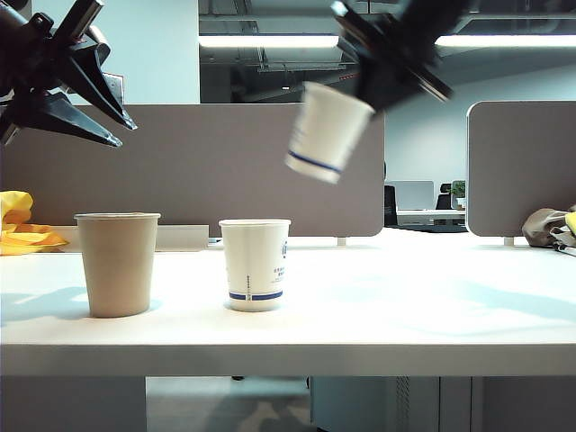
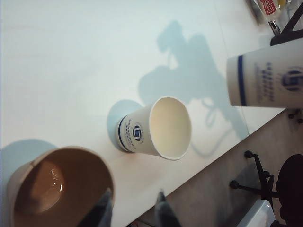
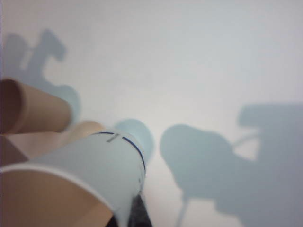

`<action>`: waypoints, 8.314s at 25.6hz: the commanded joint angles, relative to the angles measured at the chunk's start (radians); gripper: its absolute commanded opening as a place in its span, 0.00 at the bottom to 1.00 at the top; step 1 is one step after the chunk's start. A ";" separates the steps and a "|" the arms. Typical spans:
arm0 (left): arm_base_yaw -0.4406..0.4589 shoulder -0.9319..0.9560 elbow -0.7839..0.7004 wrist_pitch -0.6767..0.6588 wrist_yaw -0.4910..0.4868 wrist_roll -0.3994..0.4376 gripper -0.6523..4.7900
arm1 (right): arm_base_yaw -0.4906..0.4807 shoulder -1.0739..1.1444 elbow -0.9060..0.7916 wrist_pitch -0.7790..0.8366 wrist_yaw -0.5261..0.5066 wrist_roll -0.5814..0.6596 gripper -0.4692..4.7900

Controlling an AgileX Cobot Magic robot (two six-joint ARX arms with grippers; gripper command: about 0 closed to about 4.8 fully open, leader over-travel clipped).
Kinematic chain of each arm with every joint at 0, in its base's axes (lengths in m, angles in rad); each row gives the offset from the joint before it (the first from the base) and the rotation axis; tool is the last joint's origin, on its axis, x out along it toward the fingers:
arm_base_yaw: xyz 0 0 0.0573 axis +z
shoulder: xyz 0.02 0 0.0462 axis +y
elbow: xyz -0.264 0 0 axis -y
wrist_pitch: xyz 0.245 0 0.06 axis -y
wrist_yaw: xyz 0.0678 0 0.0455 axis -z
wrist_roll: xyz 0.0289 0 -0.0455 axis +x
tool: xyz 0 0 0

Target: Pick up all the paper cups on the table one by one and stack them together.

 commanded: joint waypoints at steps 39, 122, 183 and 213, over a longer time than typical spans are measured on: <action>0.000 -0.005 0.003 -0.035 -0.160 -0.008 0.34 | 0.170 0.203 0.216 -0.111 0.235 -0.032 0.40; 0.092 -0.113 0.010 -0.150 -0.081 -0.027 0.33 | 0.225 0.478 0.860 -0.392 0.113 0.042 0.09; 0.091 -0.115 0.015 -0.161 -0.037 -0.035 0.33 | 0.212 0.281 0.421 -0.377 0.301 0.045 0.09; 0.090 -0.115 0.015 -0.209 0.112 0.010 0.33 | 0.196 0.308 0.429 -0.376 0.369 0.037 0.39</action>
